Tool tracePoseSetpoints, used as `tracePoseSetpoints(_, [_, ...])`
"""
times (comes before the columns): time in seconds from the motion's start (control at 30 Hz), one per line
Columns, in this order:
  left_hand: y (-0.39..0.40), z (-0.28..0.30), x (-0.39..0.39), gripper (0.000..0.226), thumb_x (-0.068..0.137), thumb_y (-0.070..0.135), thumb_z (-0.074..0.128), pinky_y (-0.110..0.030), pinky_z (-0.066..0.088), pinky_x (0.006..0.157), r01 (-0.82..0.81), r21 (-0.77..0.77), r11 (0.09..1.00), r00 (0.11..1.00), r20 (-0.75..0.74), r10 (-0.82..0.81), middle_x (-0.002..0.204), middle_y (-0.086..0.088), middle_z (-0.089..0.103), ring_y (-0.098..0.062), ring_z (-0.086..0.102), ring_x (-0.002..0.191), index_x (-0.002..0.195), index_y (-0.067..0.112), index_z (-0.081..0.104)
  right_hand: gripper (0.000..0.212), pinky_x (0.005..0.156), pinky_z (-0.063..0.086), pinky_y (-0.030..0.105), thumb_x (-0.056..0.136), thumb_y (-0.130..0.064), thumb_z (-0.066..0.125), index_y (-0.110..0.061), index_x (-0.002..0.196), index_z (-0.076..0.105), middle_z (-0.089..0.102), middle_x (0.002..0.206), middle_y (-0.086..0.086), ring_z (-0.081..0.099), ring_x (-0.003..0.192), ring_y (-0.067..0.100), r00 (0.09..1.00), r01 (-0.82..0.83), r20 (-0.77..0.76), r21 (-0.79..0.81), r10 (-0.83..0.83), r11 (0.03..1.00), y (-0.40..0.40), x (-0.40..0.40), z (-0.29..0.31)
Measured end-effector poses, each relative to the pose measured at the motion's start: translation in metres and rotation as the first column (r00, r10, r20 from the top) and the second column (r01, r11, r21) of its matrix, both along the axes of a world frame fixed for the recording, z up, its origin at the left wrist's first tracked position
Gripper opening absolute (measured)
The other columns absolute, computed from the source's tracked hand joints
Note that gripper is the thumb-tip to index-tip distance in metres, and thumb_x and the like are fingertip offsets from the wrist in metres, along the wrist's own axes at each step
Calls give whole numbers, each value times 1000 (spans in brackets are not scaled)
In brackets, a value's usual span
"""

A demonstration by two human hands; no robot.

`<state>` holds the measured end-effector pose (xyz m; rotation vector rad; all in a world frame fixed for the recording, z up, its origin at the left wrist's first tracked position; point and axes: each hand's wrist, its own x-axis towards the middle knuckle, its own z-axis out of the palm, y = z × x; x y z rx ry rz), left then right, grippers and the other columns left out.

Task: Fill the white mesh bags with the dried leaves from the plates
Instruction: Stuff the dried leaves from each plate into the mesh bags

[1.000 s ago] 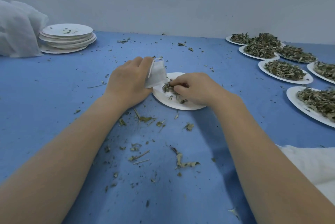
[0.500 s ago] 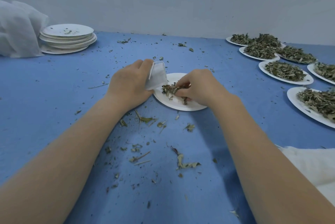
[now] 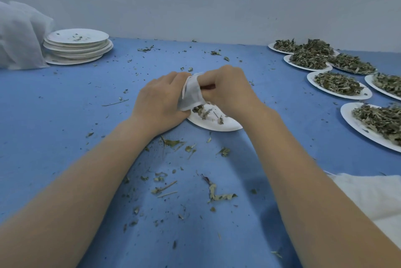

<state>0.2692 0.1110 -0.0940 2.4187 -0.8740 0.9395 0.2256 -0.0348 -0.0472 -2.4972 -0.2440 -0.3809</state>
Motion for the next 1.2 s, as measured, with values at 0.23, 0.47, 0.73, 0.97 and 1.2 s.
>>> tracePoseSetpoints(0.23, [1,1,1,53,65,31,75,-28,42,71,33,-260,965,979,-186,-84,94,4,62,-20,58,85,113,18,57,26,52,38,8,85,-6,61,-22,101,74,72,94,6,55,61,7,968,-174,-141,226,209,958,-10,-9,12])
tracePoseSetpoints(0.47, [-3,5,-5,44,70,28,73,-29,43,65,90,-112,990,996,35,-87,84,-6,67,-27,62,72,105,4,64,12,55,37,29,77,-2,60,-3,71,69,57,64,10,44,60,19,999,51,-16,8,-51,999,12,0,5])
tracePoseSetpoints(0.73, [-3,7,-8,40,64,16,76,-29,42,58,63,-90,994,995,81,-56,83,-10,69,-30,64,68,100,2,65,16,62,41,22,89,-14,56,-13,80,69,63,78,13,52,69,14,949,-181,-241,116,205,977,8,-7,12])
tracePoseSetpoints(0.97, [5,4,1,52,72,37,71,-26,32,63,-98,-246,964,987,-150,62,87,10,50,-17,48,71,116,21,49,43,74,50,25,84,3,37,-21,94,71,69,94,-3,59,82,11,981,146,-141,93,-132,985,-24,22,16])
tracePoseSetpoints(1.2, [6,3,2,49,74,35,68,-27,37,62,-87,-262,961,987,-155,47,93,2,59,-22,52,74,116,18,50,42,82,38,28,91,-3,41,-21,125,57,47,128,8,48,113,25,951,7,-274,-435,-140,900,-24,38,-16])
